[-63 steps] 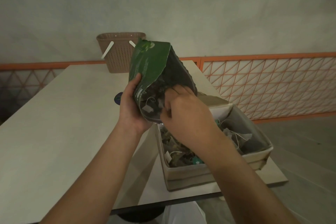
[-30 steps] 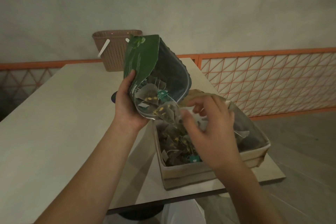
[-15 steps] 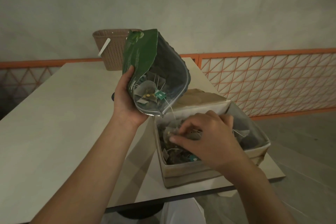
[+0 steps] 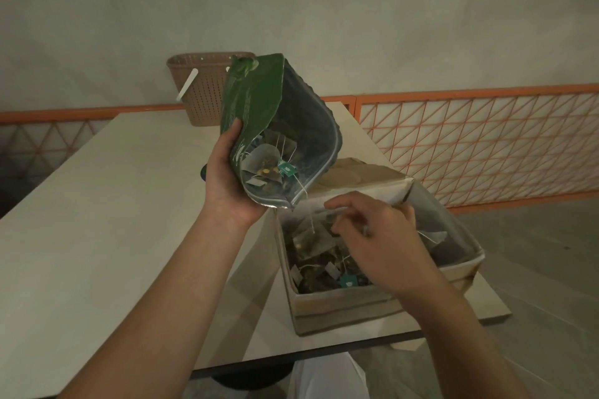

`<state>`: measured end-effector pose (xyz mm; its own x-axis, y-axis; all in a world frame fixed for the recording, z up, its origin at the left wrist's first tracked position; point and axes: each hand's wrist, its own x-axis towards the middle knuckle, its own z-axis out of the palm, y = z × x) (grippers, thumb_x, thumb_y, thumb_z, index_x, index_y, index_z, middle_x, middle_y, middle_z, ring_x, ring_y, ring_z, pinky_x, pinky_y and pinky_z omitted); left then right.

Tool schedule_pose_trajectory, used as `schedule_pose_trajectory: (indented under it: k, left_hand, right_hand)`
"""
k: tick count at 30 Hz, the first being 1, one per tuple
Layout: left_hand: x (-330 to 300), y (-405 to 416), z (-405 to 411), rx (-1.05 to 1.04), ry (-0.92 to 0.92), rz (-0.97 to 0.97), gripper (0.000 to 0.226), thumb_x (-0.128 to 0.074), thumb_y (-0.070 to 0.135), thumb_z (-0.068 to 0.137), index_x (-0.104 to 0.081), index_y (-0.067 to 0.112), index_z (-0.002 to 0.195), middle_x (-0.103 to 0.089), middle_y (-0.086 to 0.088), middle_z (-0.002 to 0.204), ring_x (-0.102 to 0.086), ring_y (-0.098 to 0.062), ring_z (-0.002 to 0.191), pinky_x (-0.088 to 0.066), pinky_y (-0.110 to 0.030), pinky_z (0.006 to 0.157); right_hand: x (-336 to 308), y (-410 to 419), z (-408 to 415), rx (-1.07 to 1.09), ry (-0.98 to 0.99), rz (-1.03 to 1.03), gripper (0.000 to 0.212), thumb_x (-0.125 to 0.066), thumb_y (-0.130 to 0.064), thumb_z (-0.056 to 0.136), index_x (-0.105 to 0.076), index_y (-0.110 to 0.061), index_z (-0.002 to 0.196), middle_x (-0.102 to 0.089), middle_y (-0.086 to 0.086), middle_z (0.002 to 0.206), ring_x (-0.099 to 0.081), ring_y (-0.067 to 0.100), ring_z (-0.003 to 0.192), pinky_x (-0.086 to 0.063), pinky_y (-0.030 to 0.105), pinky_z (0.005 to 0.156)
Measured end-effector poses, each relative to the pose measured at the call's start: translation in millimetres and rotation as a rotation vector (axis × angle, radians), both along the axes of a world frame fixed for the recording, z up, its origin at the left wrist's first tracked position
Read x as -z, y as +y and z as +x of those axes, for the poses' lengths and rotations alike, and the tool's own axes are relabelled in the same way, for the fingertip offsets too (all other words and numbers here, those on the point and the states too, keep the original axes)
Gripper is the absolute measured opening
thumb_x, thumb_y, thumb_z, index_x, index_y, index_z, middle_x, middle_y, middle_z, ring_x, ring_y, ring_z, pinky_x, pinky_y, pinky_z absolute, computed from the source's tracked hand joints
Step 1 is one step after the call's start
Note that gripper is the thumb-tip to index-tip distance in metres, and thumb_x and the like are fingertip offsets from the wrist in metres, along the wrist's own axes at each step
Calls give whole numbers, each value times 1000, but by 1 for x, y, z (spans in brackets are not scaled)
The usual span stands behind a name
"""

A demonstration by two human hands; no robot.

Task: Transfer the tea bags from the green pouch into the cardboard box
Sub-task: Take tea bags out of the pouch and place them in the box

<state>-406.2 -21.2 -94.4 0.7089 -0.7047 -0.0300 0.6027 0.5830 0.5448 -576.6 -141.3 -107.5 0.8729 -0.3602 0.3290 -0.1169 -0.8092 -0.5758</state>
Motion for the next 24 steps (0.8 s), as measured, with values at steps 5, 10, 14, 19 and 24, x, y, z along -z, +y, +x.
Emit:
schedule_pose_trajectory:
  k: [5, 10, 14, 19, 24]
  left_hand:
    - [0, -4, -2, -6, 6, 6, 57, -54, 47, 97, -54, 16, 145, -61, -8, 131, -59, -30, 118, -51, -46, 102]
    - [2, -7, -4, -12, 0, 16, 62, -52, 48, 97, -49, 17, 150, -52, -10, 148, -50, -30, 127, -40, -48, 113]
    - [4, -4, 1, 8, 16, -11, 62, -53, 50, 97, -47, 19, 151, -50, -8, 151, -51, -29, 128, -47, -46, 107]
    - [6, -5, 0, 50, 25, -47, 60, -55, 49, 96, -52, 19, 148, -51, -12, 152, -47, -34, 140, -50, -54, 103]
    - [9, -4, 3, 47, 29, -63, 59, -57, 47, 95, -53, 22, 147, -48, -8, 154, -45, -32, 142, -46, -54, 107]
  right_hand:
    - [-4, 6, 9, 45, -117, 46, 30, -53, -58, 87, -64, -38, 107, -66, -21, 93, -58, -4, 88, -28, 31, 94]
    - [-10, 14, 24, 38, -186, 54, 16, -66, -48, 84, -72, -34, 80, -62, -27, 70, -55, -3, 64, -50, 45, 83]
    - [-24, 11, 25, 58, -282, 152, 16, -65, -42, 87, -72, -28, 84, -64, -19, 72, -58, -2, 66, -52, 25, 64]
    - [-45, 8, 24, 67, -561, 220, 14, -61, -36, 92, -68, -24, 94, -65, -14, 79, -59, 7, 64, -46, 20, 53]
    - [-46, 9, 13, 76, -773, 341, 8, -55, -25, 98, -60, -18, 98, -67, -7, 80, -59, 11, 66, -45, 23, 53]
